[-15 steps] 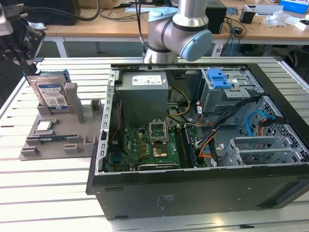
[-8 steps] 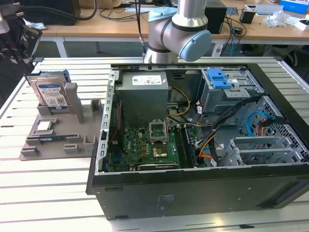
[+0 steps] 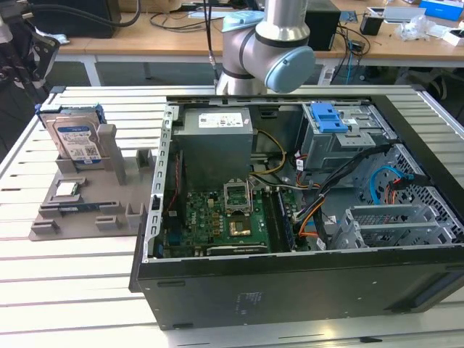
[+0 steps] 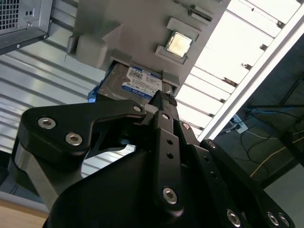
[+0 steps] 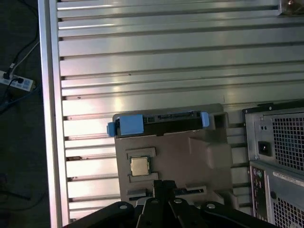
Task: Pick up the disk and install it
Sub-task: 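Reach for the disk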
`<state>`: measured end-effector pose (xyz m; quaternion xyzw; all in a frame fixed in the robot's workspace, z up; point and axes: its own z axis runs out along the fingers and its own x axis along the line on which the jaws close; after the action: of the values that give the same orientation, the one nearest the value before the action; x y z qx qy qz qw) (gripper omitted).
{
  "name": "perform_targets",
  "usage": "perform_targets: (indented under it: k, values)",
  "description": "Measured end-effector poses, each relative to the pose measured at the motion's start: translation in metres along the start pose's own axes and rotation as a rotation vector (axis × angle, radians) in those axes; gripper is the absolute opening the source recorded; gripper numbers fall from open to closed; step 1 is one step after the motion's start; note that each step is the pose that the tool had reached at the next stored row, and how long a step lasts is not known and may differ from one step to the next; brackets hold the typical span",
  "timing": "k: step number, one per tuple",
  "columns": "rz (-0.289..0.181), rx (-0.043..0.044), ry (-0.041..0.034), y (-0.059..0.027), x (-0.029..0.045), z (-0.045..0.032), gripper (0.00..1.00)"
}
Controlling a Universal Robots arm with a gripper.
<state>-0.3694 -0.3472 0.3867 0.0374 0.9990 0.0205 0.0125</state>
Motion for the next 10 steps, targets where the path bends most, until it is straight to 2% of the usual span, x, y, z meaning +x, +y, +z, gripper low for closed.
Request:
perform_targets:
  k: [4, 10]
  values:
    - [0.000, 0.0003, -0.0001, 0.0034, 0.0041, 0.0010, 0.11]
    - [0.000, 0.0002, -0.0001, 0.0037, 0.0043, 0.0012, 0.11]
